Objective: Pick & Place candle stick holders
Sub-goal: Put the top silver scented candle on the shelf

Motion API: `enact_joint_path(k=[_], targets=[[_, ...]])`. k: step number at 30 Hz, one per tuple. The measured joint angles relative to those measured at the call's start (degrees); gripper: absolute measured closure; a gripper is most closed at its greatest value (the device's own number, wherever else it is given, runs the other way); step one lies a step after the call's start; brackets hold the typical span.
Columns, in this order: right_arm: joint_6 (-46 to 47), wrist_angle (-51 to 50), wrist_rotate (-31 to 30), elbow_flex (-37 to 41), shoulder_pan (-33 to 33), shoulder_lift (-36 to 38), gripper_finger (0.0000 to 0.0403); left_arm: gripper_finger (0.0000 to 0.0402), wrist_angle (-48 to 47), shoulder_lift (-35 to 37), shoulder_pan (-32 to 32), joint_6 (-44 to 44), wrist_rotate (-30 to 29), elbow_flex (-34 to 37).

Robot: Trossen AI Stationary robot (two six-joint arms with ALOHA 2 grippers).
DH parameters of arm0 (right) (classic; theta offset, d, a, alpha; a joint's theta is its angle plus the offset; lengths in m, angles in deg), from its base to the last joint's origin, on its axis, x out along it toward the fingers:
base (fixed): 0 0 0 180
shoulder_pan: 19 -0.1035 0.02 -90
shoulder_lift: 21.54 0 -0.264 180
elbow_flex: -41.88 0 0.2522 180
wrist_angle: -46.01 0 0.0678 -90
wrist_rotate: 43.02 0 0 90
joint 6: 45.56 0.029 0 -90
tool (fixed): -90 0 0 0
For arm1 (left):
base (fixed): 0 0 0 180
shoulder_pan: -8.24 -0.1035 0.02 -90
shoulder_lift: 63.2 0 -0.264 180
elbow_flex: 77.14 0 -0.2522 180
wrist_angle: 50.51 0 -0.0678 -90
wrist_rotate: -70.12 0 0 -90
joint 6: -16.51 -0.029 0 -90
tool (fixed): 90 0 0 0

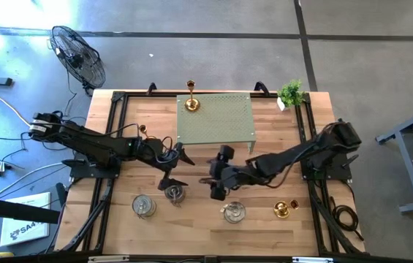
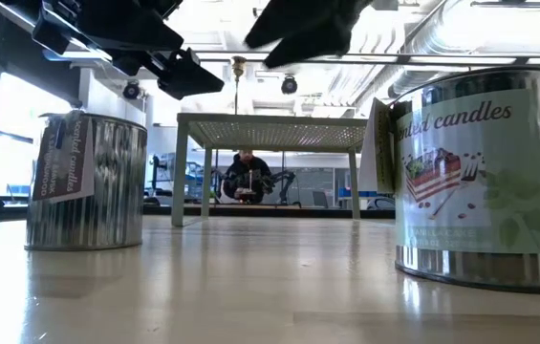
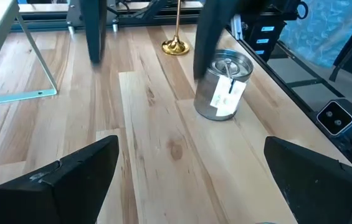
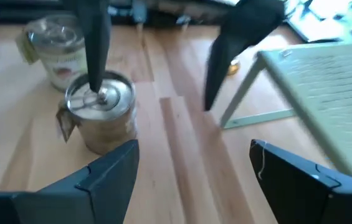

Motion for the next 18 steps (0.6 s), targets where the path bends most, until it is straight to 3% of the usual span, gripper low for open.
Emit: enact_joint_path(k=[9,18], targets=[[3.12,-3.02,-17.58,0.00,-4.07,3.55,0.0103,0.0005,-0.13,0.00,0.00,0.02,0.17,0.00],[8.88,-6.45,-22.80,0.00,-4.39,3.57,0.0103,0.0005,-0.13,0.00,0.00,0.02,0.16,0.00]])
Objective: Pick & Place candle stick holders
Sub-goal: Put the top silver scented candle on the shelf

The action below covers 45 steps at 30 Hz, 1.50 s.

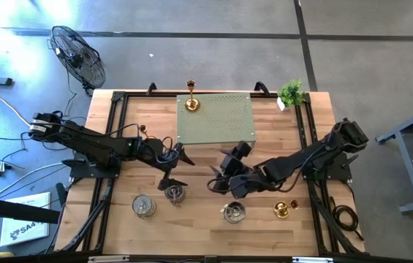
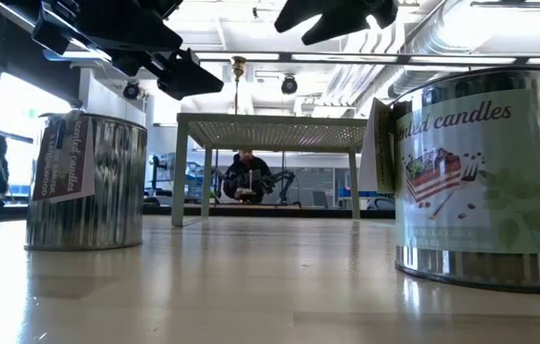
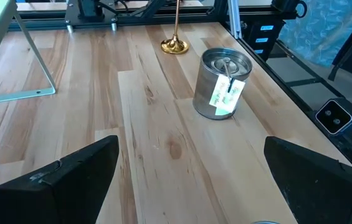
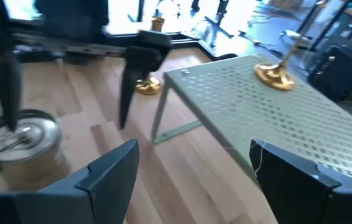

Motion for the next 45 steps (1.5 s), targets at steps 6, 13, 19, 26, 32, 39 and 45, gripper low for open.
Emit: enact_joint_path(k=[6,13,19,26,32,39,45], targets=[[1.16,-2.65,0.15,0.00,0.19,0.35,0.0103,0.0005,-0.01,0.00,0.00,-0.01,0.00,0.00],[-1.38,-0.94,7.56,0.00,1.46,1.94,0.0054,0.0005,-0.29,0.00,0.00,0.00,-0.03,0.00],[-3.50,0.10,10.45,0.00,2.47,1.97,0.0014,0.0005,-1.22,0.00,0.00,0.00,-0.17,0.00],[-1.56,-2.90,7.97,0.00,2.04,2.35,0.0009,0.0005,-1.20,0.00,0.00,0.00,-0.17,0.00],[-3.69,-2.60,7.62,0.00,-1.58,2.97,0.0012,0.0005,-1.27,0.00,0.00,0.00,-0.15,0.00],[-6.37,-3.15,5.74,0.00,-3.39,3.74,0.0013,0.0005,-1.27,0.00,0.00,0.00,-0.10,0.00],[-6.12,-4.43,4.86,0.00,-3.37,3.85,0.0011,0.0005,-1.09,0.00,0.00,1.63,-0.16,0.00]])
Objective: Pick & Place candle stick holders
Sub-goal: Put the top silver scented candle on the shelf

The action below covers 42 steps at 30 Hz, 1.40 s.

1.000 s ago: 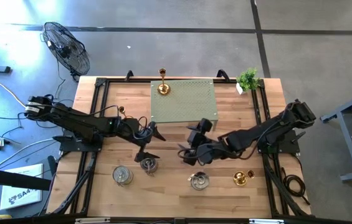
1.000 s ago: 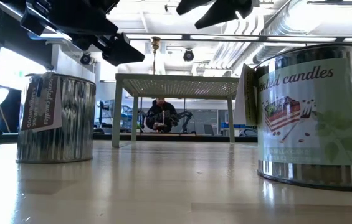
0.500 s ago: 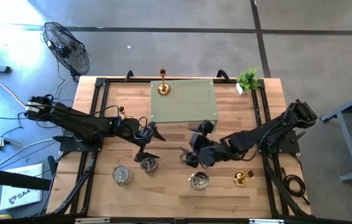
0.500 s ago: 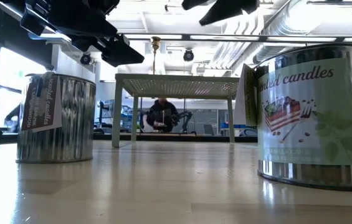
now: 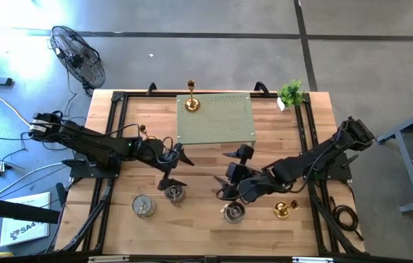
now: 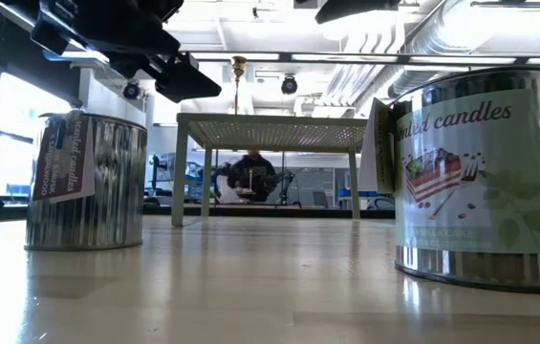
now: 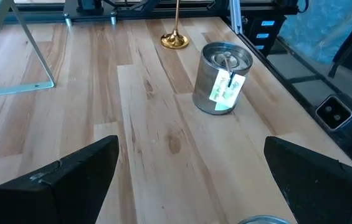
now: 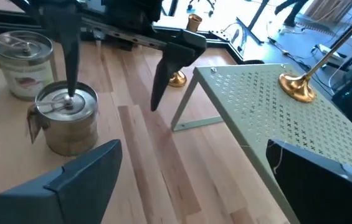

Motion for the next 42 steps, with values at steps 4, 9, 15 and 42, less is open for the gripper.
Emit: enact_joint_path(k=[4,9,15,42], targets=[[0.88,-1.42,-0.18,0.00,0.00,0.00,0.0013,0.0005,-4.02,0.76,0.00,6.19,-0.43,-0.01],[1.25,-3.48,-0.86,0.00,0.66,-0.02,0.0011,0.0005,-21.95,3.11,0.09,2.22,3.10,-3.93],[1.62,-4.12,-0.17,0.37,1.79,-0.02,0.0012,0.0005,-44.56,4.29,4.10,1.19,-5.35,-11.67],[2.85,-2.79,3.37,0.39,1.64,-0.11,0.0013,0.0005,-41.71,3.72,15.80,4.96,-14.53,-8.54]])
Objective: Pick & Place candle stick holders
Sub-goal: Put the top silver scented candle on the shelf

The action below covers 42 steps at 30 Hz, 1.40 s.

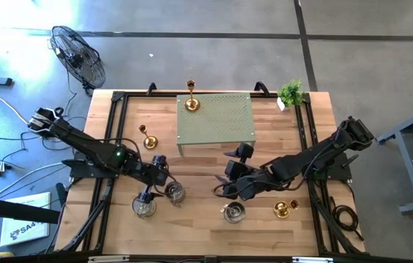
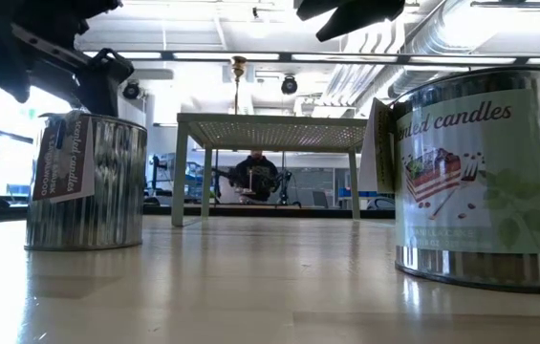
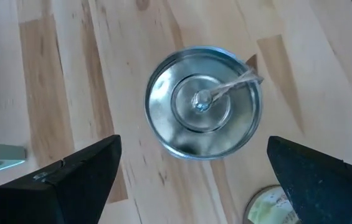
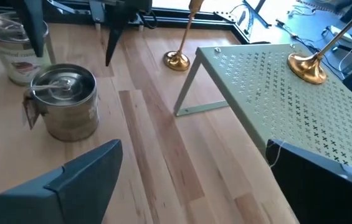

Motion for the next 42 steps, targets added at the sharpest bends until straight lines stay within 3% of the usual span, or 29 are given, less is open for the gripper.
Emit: enact_joint_path(k=[5,12,22,31,42], targets=[[-0.07,0.27,-0.02,0.00,0.02,0.02,0.0011,0.0005,1.78,-0.50,-0.04,-0.09,-1.81,0.04],[-0.22,0.25,-0.09,0.00,0.02,0.02,0.0013,0.0005,4.53,-7.65,-0.04,0.00,-0.79,-1.75],[-0.04,0.15,-0.01,0.00,0.00,0.00,0.0013,0.0005,-2.19,-13.27,-0.04,-3.44,4.41,-10.28],[0.17,-0.15,1.51,0.00,0.00,0.00,0.0013,0.0005,-3.32,-13.39,-0.07,-1.68,8.49,-10.65],[0.17,0.01,1.53,0.00,0.00,0.00,0.0013,0.0005,-2.52,-19.82,-0.05,-1.46,11.97,-10.73]])
